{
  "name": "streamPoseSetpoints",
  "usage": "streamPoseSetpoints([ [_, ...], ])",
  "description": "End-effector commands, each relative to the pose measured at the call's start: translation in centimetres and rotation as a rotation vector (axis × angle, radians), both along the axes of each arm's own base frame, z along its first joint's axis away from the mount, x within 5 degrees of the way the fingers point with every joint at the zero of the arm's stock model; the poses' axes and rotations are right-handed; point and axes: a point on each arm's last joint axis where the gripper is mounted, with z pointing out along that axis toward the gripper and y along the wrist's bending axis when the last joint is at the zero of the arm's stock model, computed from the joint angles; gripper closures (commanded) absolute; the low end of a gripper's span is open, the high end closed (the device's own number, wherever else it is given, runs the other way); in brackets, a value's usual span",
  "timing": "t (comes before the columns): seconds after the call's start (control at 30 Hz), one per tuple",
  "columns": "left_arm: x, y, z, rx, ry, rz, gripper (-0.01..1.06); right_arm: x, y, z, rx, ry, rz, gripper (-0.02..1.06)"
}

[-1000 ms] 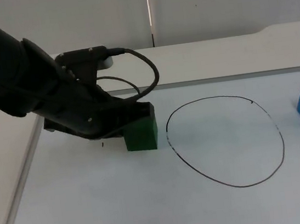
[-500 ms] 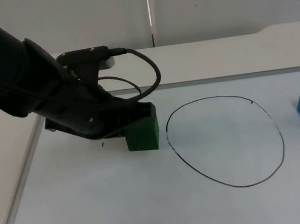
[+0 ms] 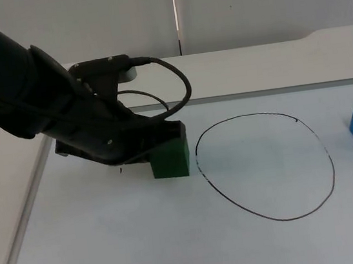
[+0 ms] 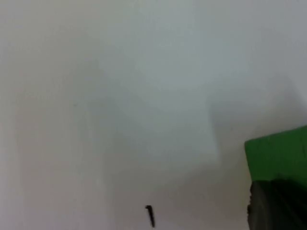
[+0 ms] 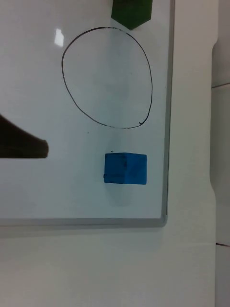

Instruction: Push the two cubes into the marked area.

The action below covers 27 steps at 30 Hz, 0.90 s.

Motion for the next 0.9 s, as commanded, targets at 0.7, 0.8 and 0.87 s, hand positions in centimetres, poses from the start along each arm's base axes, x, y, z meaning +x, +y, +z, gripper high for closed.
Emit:
streamPoseSetpoints([
  [0.7,-0.5,-2.5,0.5,-0.012,-0.033,-0.044,1.05,0.0,0.0,0.0,0.000,-0.006,-0.010,0.21],
  [0.8,-0.3,-2.9,0.1,-0.017,-0.019,-0.055,1.05,0.0,0.0,0.0,0.000,-0.006,-0.010,0.21],
  [0.87,-0.3,-2.9,-0.1,-0.015,-0.013,-0.053,1.05,0.0,0.0,0.0,0.000,-0.006,-0.010,0.21],
])
